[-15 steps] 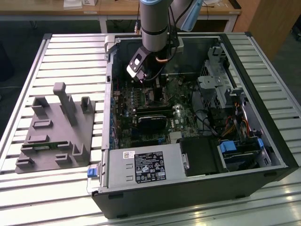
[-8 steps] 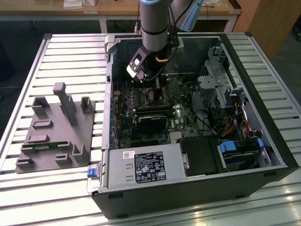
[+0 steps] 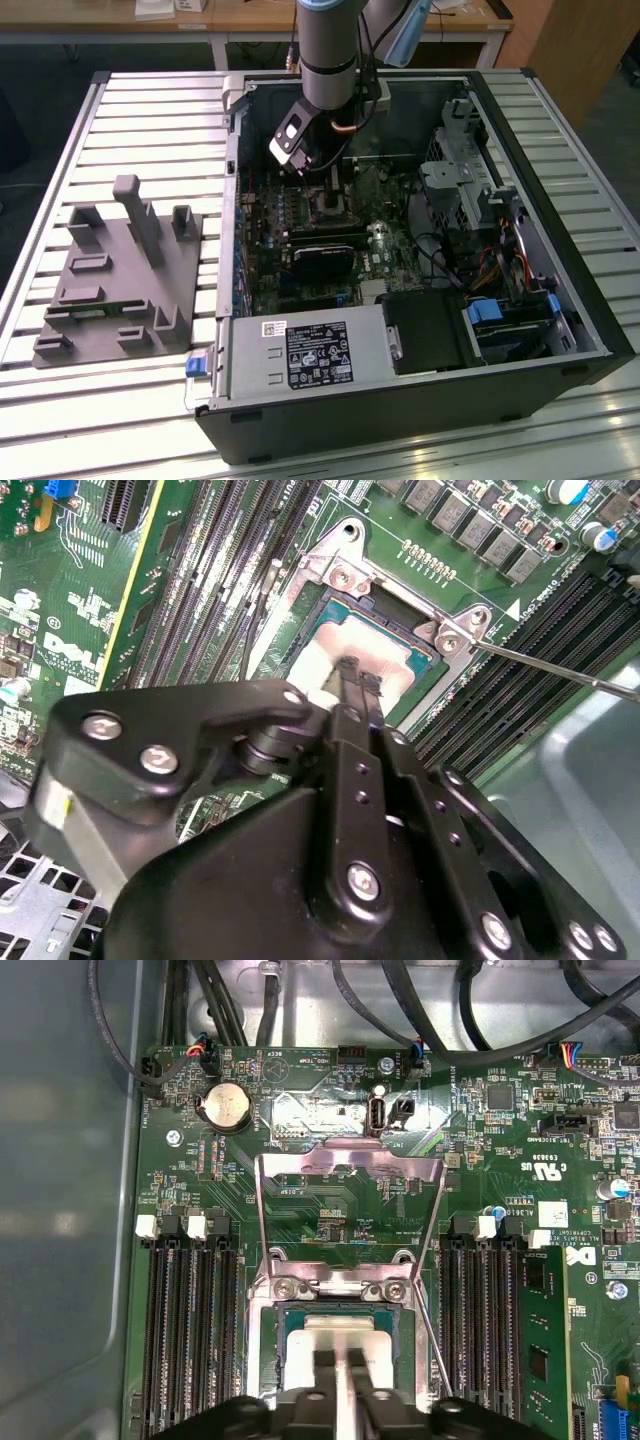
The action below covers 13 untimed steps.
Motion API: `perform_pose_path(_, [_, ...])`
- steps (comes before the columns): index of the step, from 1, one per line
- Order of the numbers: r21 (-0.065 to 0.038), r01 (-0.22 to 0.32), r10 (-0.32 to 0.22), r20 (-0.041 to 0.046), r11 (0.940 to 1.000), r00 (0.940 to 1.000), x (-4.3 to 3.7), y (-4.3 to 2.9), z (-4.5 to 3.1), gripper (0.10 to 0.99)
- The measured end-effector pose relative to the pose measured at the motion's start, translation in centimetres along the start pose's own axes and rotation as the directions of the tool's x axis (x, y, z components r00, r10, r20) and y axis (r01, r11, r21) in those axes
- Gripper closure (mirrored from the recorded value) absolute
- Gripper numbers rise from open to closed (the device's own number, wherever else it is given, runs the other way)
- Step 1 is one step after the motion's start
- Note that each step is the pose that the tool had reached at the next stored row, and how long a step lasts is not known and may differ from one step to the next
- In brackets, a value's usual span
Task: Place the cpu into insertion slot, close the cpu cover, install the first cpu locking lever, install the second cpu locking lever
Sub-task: 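Place the cpu into insertion slot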
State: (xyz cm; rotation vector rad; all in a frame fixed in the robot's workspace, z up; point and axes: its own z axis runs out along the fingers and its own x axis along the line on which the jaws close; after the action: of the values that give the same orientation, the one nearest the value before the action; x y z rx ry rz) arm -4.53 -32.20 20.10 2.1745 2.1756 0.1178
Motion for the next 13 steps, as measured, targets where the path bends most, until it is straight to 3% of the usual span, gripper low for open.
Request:
perform_pose_path(2, [0.0,0.0,0.0,0.0001,1.0,1.0,0.0,0.0,0.0,0.98])
perform_pose_path(13, [0.0,-0.029,0.029,0.003,0.9996,0.9996,0.03,-0.01,0.13,0.98])
